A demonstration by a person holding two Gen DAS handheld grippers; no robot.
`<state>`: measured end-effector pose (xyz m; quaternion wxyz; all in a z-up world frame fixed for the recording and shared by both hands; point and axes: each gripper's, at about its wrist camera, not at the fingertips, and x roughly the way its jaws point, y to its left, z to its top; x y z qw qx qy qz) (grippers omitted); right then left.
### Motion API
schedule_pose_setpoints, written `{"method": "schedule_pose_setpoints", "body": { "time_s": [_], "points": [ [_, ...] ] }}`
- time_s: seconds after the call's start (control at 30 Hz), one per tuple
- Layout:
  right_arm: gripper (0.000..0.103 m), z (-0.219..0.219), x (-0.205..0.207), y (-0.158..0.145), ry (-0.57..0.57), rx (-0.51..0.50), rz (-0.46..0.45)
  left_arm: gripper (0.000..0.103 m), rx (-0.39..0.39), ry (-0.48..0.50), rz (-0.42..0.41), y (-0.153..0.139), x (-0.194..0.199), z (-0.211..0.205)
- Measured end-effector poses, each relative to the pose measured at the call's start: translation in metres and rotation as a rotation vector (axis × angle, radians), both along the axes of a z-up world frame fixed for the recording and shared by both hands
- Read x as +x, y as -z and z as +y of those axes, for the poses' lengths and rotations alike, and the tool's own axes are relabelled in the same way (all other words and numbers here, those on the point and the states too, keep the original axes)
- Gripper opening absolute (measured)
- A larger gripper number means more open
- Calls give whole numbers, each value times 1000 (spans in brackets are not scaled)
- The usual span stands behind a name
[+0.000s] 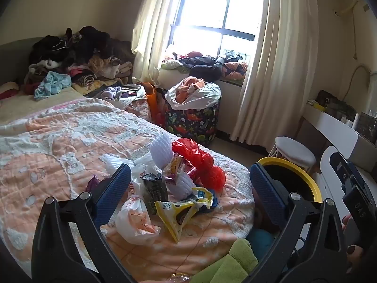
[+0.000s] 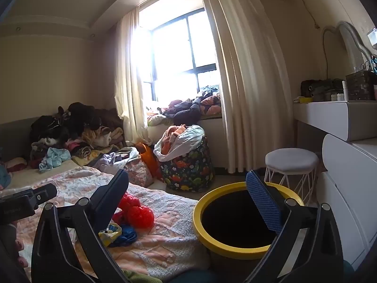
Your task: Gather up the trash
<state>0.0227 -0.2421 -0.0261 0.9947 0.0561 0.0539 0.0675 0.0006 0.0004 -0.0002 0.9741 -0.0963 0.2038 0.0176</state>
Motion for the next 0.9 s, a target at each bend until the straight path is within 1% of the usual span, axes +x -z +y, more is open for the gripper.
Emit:
{"method": "schedule_pose_setpoints", "body": {
  "time_s": [0.9],
  "points": [
    [97,1,5,2,-5,1,14,93,-1,1,-18,2,-1,-2]
  ]
}}
